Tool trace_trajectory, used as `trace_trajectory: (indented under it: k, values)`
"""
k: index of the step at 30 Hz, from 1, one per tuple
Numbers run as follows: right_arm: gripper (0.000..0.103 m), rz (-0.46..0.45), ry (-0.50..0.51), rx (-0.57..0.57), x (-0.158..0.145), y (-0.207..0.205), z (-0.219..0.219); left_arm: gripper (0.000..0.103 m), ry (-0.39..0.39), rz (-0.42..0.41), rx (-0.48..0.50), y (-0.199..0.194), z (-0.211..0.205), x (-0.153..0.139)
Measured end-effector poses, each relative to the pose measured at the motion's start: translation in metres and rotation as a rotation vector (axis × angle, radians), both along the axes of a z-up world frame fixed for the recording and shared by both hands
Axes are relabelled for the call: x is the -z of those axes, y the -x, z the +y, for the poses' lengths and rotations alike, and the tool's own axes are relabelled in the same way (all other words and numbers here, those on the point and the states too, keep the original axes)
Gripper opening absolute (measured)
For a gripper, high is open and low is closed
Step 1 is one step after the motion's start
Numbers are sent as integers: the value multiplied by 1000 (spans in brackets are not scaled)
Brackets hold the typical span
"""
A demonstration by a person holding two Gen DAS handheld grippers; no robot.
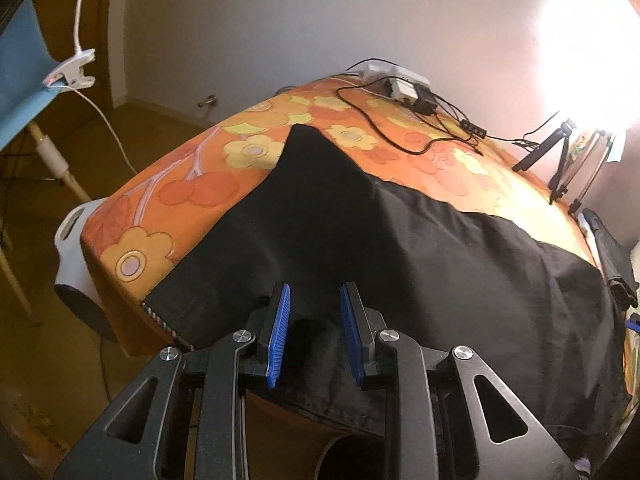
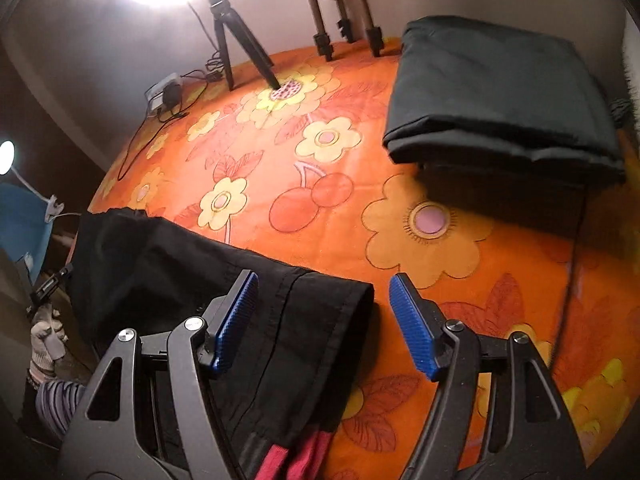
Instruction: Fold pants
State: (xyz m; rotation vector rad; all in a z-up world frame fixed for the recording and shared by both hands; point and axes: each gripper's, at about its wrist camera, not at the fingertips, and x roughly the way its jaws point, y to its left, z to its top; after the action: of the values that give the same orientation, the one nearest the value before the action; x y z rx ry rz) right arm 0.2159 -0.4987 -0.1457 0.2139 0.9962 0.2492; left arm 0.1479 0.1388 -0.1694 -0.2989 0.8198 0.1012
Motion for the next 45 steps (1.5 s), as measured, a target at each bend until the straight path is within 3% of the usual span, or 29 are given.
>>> trace_trajectory:
  k: [7, 16, 22, 25, 26, 34, 35, 36, 37, 45]
  values:
    - [74, 1, 2, -62, 28, -6, 12, 25, -20, 3, -18, -4, -1, 4]
    - [75, -11, -53, -46, 34, -7, -2, 25, -26, -7, -27, -5, -2, 6]
    - [76, -17, -33, -99, 35, -2, 7, 25, -37, -5, -27, -5, -4, 6]
    - [61, -20, -86, -90, 36, 0, 3, 25, -38, -4, -28, -6, -4, 6]
    - [48, -12, -110, -101, 36, -1, 3, 25, -37, -4, -29, -6, -4, 6]
    - [47, -20, -140, -107, 32, 4, 4, 25, -62, -4, -21, -6, -6, 7]
    - [38, -23, -135, -105, 31, 5, 5, 25, -65, -4, -21, -6, -7, 7]
    - [18, -27, -120, -97, 30, 6, 6, 25, -67, -4, -21, -7, -7, 7]
    - [11, -25, -122, -91, 28, 6, 8, 25, -66, -3, -21, -6, -7, 7]
    - [0, -126, 221, -55, -37, 17, 27, 25, -108, 5, 11, -6, -12, 8]
